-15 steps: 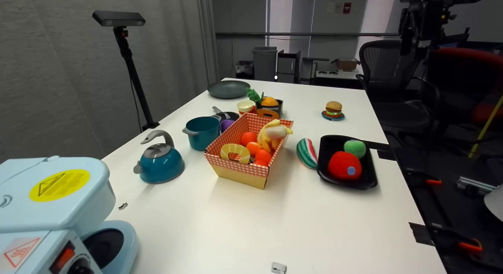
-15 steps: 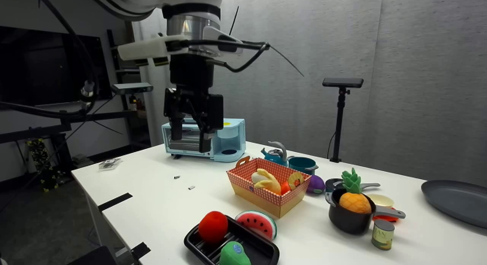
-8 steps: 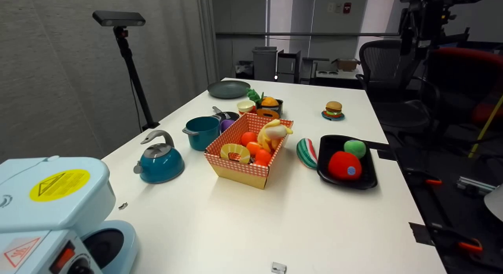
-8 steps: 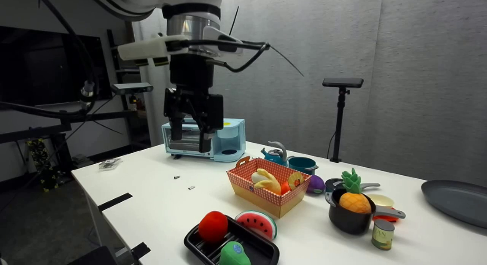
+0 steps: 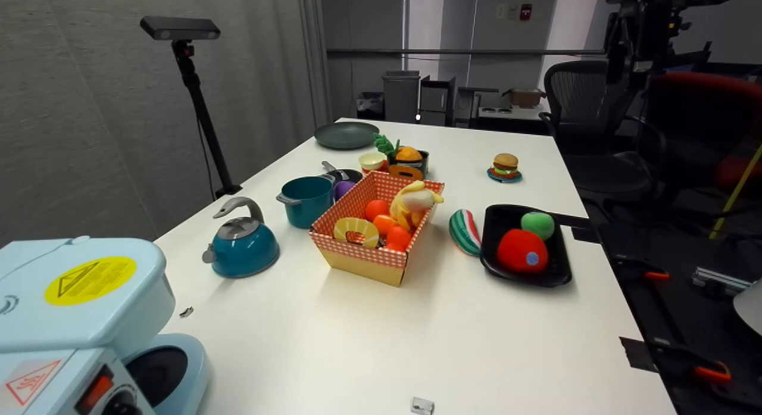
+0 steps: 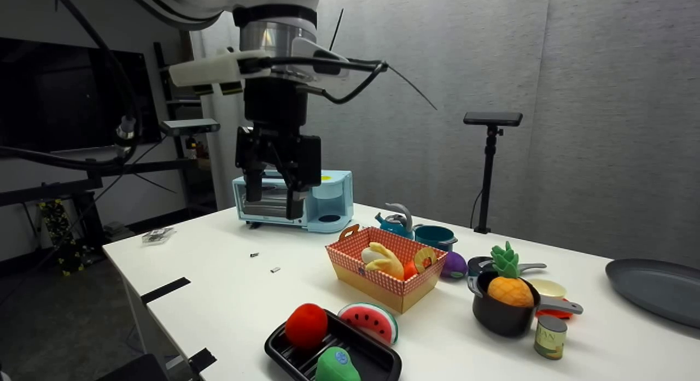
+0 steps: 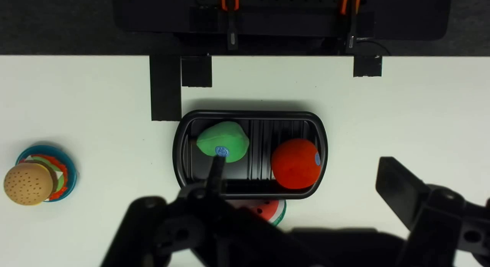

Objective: Take the orange plush toy from the tray and put it in the box

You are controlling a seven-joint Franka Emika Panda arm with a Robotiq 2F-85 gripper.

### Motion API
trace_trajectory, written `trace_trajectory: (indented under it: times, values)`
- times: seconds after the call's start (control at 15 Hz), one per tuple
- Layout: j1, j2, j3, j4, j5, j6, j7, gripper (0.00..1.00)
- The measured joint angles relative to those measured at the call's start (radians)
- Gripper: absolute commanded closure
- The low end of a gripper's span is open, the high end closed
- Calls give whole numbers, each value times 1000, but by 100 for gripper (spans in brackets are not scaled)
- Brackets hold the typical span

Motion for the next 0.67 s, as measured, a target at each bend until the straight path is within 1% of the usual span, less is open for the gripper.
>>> trace_trajectory:
  times: [0.67]
  values:
    - [0,17,0,0,0,5,0,0]
